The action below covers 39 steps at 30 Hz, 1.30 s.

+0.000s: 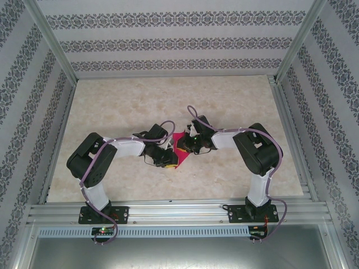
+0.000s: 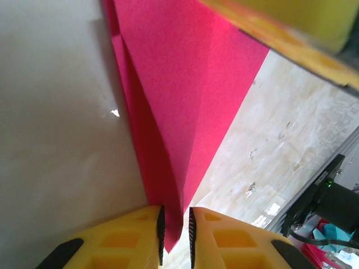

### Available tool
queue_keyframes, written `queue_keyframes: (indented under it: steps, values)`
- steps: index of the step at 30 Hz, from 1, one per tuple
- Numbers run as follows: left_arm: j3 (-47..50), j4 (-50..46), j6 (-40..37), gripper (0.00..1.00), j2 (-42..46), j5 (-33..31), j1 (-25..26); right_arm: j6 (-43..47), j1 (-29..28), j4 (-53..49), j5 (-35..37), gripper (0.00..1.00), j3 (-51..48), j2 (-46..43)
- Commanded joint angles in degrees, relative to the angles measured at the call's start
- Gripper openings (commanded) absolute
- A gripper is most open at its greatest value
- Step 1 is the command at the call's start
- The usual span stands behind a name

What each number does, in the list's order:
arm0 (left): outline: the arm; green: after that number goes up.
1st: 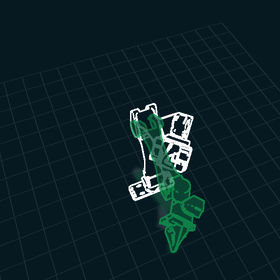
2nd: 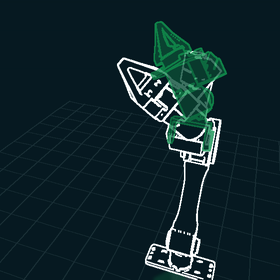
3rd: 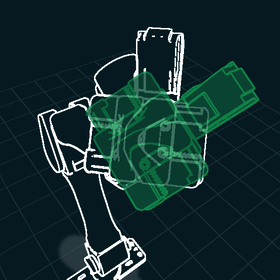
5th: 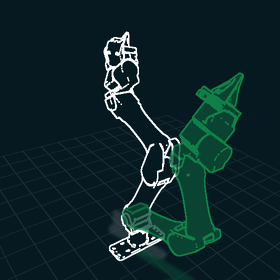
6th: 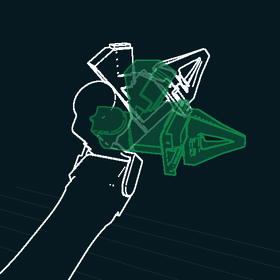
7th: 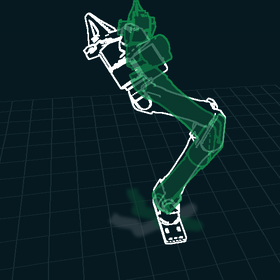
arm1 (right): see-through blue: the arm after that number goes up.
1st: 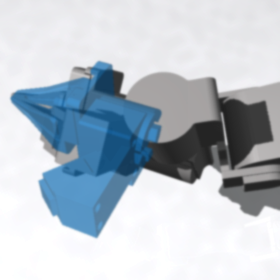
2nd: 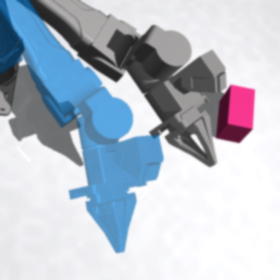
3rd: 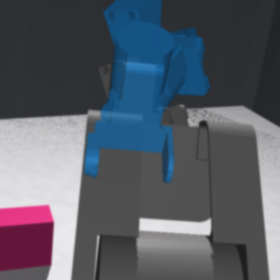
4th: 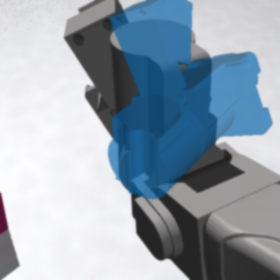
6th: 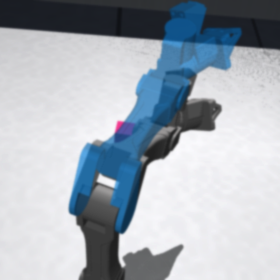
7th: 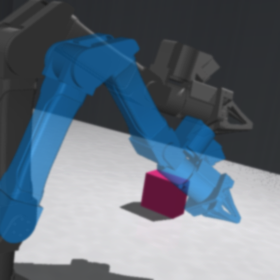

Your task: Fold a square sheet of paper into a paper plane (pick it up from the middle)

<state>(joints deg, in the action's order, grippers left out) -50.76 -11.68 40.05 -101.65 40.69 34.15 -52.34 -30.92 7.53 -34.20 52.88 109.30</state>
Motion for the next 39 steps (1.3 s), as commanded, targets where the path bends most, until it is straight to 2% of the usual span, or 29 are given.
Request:
queue_keyframes:
  steps: [1,6,11,16,20,30,39]
  values:
    - [-0.81,-4.14,-2.52,0.18,0.49,0.52,1.18,0.86,-0.28,-3.6,4.05,0.17,-1.1,3.99]
    - [0.24,-2.87,-1.66,0.17,1.33,-0.55,1.25,0.94,-0.28,-3.74,4.01,0.17,-1.1,3.91]
    - [0.86,-2.17,-0.7,0.26,4.25,-3.43,1.19,1.01,-0.28,-3.93,4.14,0.17,-1.18,3.91]
    - [1.67,-0.17,0.24,0.27,6.24,-4.56,1.1,0.99,-0.27,-3.95,4.14,0.17,-1.22,3.87]
    - [1.44,0.34,0.55,0.21,5.53,-4.56,1.13,1.0,-0.35,-3.95,4.14,0.17,-1.33,3.82]
    - [1.46,1.11,0.73,0.19,3.04,-3.64,1.1,1.02,-0.37,-3.97,4.05,0.16,-1.12,3.98]
    - [1.99,0.68,0.75,0.06,1.67,-3.64,1.14,1.09,-0.35,-4.06,3.88,0.17,-1.03,4.26]
